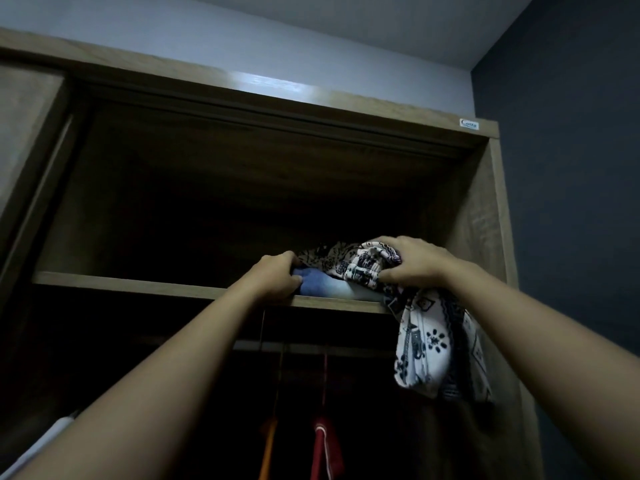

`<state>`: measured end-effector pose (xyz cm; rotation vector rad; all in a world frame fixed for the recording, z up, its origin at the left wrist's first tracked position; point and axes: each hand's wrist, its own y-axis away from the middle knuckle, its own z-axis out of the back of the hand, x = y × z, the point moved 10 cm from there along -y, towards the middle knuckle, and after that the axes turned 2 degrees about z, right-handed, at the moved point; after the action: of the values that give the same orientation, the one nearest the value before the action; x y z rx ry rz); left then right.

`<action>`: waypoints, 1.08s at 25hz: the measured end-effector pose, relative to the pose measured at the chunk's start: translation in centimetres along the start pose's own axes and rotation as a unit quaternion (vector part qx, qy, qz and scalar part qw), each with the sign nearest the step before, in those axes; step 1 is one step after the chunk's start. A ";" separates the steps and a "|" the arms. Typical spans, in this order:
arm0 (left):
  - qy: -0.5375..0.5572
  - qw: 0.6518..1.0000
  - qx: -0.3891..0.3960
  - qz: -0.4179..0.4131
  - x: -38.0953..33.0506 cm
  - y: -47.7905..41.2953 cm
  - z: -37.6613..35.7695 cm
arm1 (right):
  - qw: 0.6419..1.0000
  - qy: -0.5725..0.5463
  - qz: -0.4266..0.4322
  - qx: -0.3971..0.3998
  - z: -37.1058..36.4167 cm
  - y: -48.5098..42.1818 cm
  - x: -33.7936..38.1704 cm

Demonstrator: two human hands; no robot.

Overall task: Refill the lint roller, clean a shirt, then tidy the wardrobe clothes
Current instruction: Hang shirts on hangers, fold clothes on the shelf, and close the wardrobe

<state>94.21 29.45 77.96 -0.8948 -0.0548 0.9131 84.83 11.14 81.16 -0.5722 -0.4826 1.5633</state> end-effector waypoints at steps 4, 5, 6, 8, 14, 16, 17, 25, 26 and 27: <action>-0.034 0.999 -0.001 0.006 0.1 0.2 0.0 | 0.997 0.040 -0.064 0.024 -1.9 -1.7 -0.1; -0.031 1.000 0.002 0.007 0.1 0.2 0.0 | 0.996 0.051 -0.072 0.026 -2.1 -2.3 0.0; -0.026 1.000 0.005 0.006 0.1 0.1 0.0 | 0.995 0.034 -0.079 0.047 -2.6 -2.8 0.1; -0.027 1.000 0.013 0.002 0.1 -0.1 -0.1 | 0.989 0.006 -0.092 0.116 -3.9 -3.8 0.0; -0.053 0.998 0.018 0.002 0.0 0.0 -0.7 | 0.970 -0.020 -0.126 -0.205 4.0 -6.0 -0.3; -0.055 0.998 0.019 0.003 -0.1 0.0 -0.6 | 0.942 -0.049 -0.156 -0.293 7.4 -5.1 -0.8; -0.054 0.998 0.019 0.002 -0.2 0.0 -0.5 | 0.933 -0.025 -0.149 -0.326 9.1 -4.7 -0.6; -0.031 0.999 0.005 0.014 0.0 0.0 -0.8 | 0.920 0.106 0.030 -0.376 13.9 -1.9 2.0; -0.032 0.999 0.005 0.013 0.0 0.0 -0.8 | 0.932 0.107 0.025 -0.344 13.0 -2.0 1.6; -0.033 0.999 0.006 0.013 0.0 0.0 -0.7 | 0.945 0.106 0.015 -0.309 12.0 -2.3 1.0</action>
<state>94.49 28.95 77.53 -0.8564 -0.0949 0.9671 79.14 12.67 91.84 -1.2191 -0.8076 1.3439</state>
